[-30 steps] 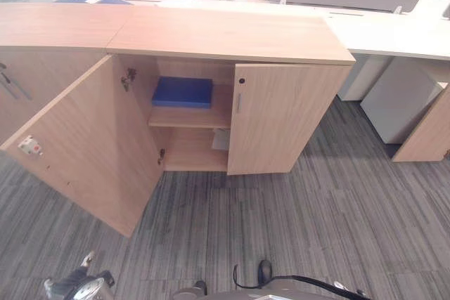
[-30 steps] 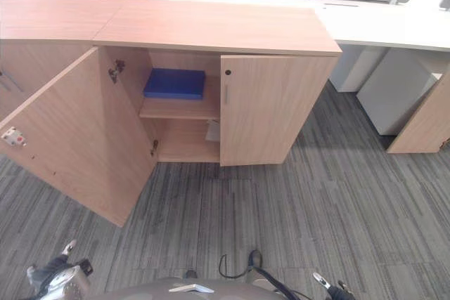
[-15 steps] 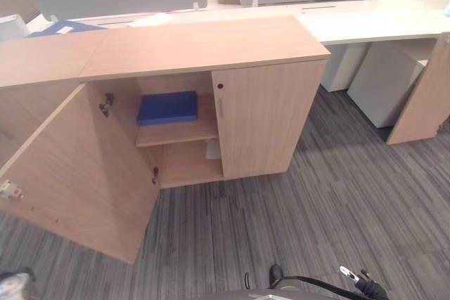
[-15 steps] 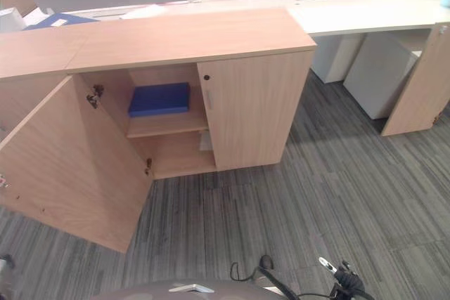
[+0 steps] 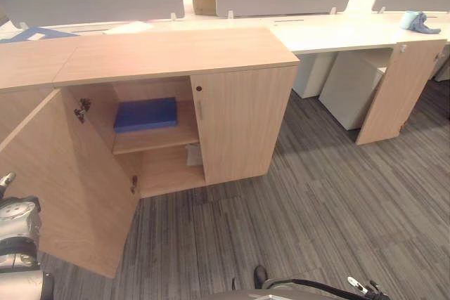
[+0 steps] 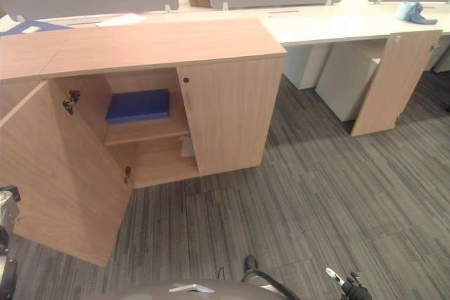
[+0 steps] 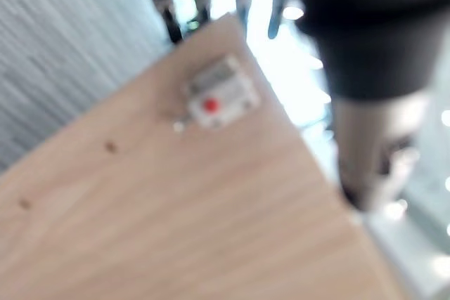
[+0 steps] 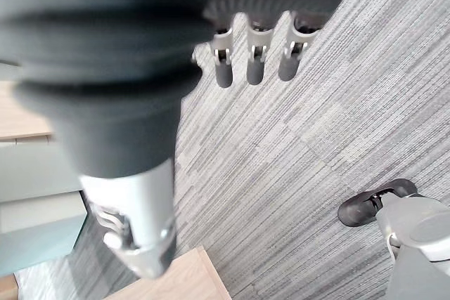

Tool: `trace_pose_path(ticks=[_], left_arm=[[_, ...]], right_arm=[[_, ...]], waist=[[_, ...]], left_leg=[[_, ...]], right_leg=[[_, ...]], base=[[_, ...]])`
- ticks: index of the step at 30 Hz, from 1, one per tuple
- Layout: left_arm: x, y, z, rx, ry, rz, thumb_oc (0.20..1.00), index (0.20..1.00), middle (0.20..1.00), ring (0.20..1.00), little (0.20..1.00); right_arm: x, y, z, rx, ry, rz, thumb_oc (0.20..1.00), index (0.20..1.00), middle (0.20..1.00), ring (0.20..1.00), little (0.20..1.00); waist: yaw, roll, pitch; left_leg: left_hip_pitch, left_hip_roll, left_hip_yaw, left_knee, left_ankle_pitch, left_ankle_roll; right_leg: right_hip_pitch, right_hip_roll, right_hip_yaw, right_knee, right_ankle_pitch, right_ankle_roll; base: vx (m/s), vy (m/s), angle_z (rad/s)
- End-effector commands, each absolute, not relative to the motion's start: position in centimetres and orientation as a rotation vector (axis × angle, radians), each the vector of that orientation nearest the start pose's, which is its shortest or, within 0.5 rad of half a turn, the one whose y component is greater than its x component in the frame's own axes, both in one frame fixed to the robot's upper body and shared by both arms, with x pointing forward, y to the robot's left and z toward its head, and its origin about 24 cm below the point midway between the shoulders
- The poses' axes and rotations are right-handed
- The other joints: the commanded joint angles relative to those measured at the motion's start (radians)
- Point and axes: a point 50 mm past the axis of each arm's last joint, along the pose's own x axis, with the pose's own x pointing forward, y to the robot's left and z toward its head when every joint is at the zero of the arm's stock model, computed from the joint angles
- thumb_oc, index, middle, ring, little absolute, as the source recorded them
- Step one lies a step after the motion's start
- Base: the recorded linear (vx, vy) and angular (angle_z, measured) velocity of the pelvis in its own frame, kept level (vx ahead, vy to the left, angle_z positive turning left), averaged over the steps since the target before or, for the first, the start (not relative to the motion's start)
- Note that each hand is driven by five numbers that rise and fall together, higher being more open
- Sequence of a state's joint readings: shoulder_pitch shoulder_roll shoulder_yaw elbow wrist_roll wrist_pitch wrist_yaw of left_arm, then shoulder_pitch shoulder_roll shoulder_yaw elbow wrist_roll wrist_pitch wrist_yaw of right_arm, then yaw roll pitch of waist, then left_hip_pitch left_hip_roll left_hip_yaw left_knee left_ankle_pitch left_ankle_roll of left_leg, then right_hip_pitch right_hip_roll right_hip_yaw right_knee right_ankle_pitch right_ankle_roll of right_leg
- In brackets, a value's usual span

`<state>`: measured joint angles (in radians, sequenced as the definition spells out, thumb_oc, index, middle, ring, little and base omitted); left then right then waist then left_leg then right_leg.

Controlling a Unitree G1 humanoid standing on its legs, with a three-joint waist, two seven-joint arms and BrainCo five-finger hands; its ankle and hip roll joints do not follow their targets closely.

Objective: Put the empty folder in the office cabinet

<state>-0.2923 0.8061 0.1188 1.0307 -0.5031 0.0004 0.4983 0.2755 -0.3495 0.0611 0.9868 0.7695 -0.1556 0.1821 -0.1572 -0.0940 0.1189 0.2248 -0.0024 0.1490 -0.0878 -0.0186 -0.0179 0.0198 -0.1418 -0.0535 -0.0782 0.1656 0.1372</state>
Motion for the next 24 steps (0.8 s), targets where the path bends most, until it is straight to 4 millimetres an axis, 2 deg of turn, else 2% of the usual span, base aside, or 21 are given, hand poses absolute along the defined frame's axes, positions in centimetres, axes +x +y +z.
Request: trace_pose_path(ticks=[1,2,3,6,7,8,10,11,12,13,14,15,22,23,24], left_arm=[[25.5,40.6,4.6,0.171,0.366,0.927,1.000,1.000,1.000,1.000,1.000],[26.2,39.8,4.2,0.112,0.359,0.887,1.000,1.000,1.000,1.000,1.000],[26.5,39.3,4.1,0.072,0.353,0.864,1.000,1.000,1.000,1.000,1.000],[28.2,36.4,3.2,-0.078,0.323,0.737,1.000,1.000,1.000,1.000,1.000],[29.3,34.1,2.6,-0.159,0.307,0.636,1.000,1.000,1.000,1.000,1.000],[30.8,30.6,2.4,-0.217,0.296,0.547,1.000,1.000,1.000,1.000,1.000],[32.0,25.4,2.1,-0.283,0.284,0.395,1.000,1.000,1.000,1.000,1.000],[32.5,21.8,2.0,-0.322,0.273,0.304,1.000,1.000,1.000,1.000,1.000],[32.6,19.4,2.1,-0.353,0.264,0.240,1.000,1.000,1.000,1.000,1.000],[32.5,17.7,2.2,-0.376,0.255,0.192,1.000,1.000,1.000,1.000,1.000],[32.5,17.0,2.3,-0.387,0.251,0.173,1.000,1.000,1.000,1.000,1.000],[32.1,13.8,3.0,-0.430,0.225,0.092,1.000,1.000,1.000,1.000,1.000],[31.5,11.2,3.9,-0.463,0.181,0.020,1.000,1.000,1.000,1.000,1.000],[31.3,11.0,3.7,-0.484,0.192,0.008,1.000,1.000,1.000,1.000,1.000],[31.0,11.1,3.3,-0.499,0.215,0.019,1.000,1.000,1.000,1.000,1.000]], right_arm=[[7.2,-29.3,-13.2,0.326,0.859,-0.480,1.000,1.000,1.000,1.000,1.000],[6.3,-29.3,-13.5,0.310,0.894,-0.488,1.000,1.000,1.000,1.000,1.000],[6.0,-29.3,-13.5,0.304,0.907,-0.488,1.000,1.000,1.000,1.000,1.000],[5.3,-29.1,-13.8,0.277,0.953,-0.470,1.000,1.000,1.000,1.000,1.000],[5.1,-28.8,-14.0,0.267,0.972,-0.453,1.000,1.000,1.000,1.000,1.000],[5.2,-28.4,-14.2,0.267,0.979,-0.440,1.000,1.000,1.000,1.000,1.000],[5.7,-27.6,-14.4,0.273,0.977,-0.417,1.000,1.000,1.000,1.000,1.000],[6.3,-27.0,-14.4,0.283,0.964,-0.403,1.000,1.000,1.000,1.000,1.000],[6.8,-26.5,-14.4,0.293,0.948,-0.392,1.000,1.000,1.000,1.000,1.000],[7.3,-26.1,-14.4,0.301,0.932,-0.380,1.000,1.000,1.000,1.000,1.000],[7.5,-25.9,-14.4,0.305,0.924,-0.375,1.000,1.000,1.000,1.000,1.000],[9.0,-24.9,-14.2,0.320,0.880,-0.351,1.000,1.000,1.000,1.000,1.000],[11.0,-24.1,-13.9,0.351,0.822,-0.341,1.000,1.000,1.000,1.000,1.000],[11.2,-24.1,-13.9,0.385,0.792,-0.410,1.000,1.000,1.000,1.000,1.000],[11.5,-25.0,-13.5,0.465,0.706,-0.568,1.000,1.000,1.000,1.000,1.000]], waist=[[-0.090,0.015,0.053],[-0.103,0.012,0.052],[-0.107,0.011,0.052],[-0.115,0.009,0.054],[-0.116,0.009,0.057],[-0.115,0.006,0.060],[-0.106,0.005,0.067],[-0.100,0.002,0.073],[-0.095,0.001,0.078],[-0.093,0.000,0.081],[-0.092,-0.001,0.082],[-0.087,-0.001,0.082],[-0.073,0.001,0.073],[-0.072,0.003,0.072],[-0.070,0.006,0.070]], left_leg=[[0.011,0.000,0.051,0.023,-0.122,0.065],[0.011,0.003,0.061,0.026,-0.123,0.065],[0.011,0.004,0.064,0.027,-0.122,0.066],[0.013,0.007,0.072,0.029,-0.123,0.067],[0.013,0.007,0.073,0.031,-0.124,0.068],[0.012,0.007,0.072,0.032,-0.126,0.070],[0.008,0.005,0.067,0.036,-0.127,0.074],[0.004,0.004,0.062,0.038,-0.127,0.077],[0.001,0.003,0.058,0.040,-0.128,0.079],[-0.001,0.002,0.055,0.041,-0.129,0.080],[-0.002,0.001,0.054,0.041,-0.128,0.080],[-0.007,-0.001,0.050,0.042,-0.126,0.078],[-0.011,-0.002,0.049,0.047,-0.129,0.074],[-0.010,-0.001,0.052,0.047,-0.130,0.074],[-0.008,0.000,0.054,0.044,-0.129,0.072]], right_leg=[[-0.178,-0.025,0.070,-0.008,0.062,0.091],[-0.181,-0.016,0.079,-0.007,0.061,0.091],[-0.181,-0.013,0.082,-0.007,0.059,0.091],[-0.182,-0.004,0.091,-0.005,0.057,0.089],[-0.182,-0.002,0.094,-0.004,0.057,0.087],[-0.182,-0.002,0.095,-0.003,0.057,0.087],[-0.179,-0.002,0.094,-0.001,0.057,0.086],[-0.178,-0.003,0.092,-0.001,0.059,0.086],[-0.177,-0.004,0.089,0.000,0.060,0.085],[-0.177,-0.004,0.088,0.000,0.060,0.084],[-0.176,-0.004,0.088,0.000,0.060,0.084],[-0.172,-0.001,0.087,-0.004,0.059,0.083],[-0.166,0.006,0.085,-0.009,0.053,0.083],[-0.165,0.006,0.086,-0.009,0.052,0.083],[-0.164,0.008,0.088,-0.009,0.050,0.083]], base=[[0.03,-0.058,-0.10],[0.03,-0.065,-0.14],[0.02,-0.055,-0.07],[0.01,-0.024,-0.08],[0.00,-0.021,-0.03],[-0.01,-0.027,0.06],[-0.02,-0.030,0.37],[-0.04,-0.037,0.68],[-0.04,-0.038,0.61],[-0.02,-0.027,0.51],[-0.02,-0.036,0.05],[-0.01,-0.033,-0.28],[-0.01,-0.032,-0.20],[0.00,-0.016,-0.79],[0.00,-0.026,-0.66]])
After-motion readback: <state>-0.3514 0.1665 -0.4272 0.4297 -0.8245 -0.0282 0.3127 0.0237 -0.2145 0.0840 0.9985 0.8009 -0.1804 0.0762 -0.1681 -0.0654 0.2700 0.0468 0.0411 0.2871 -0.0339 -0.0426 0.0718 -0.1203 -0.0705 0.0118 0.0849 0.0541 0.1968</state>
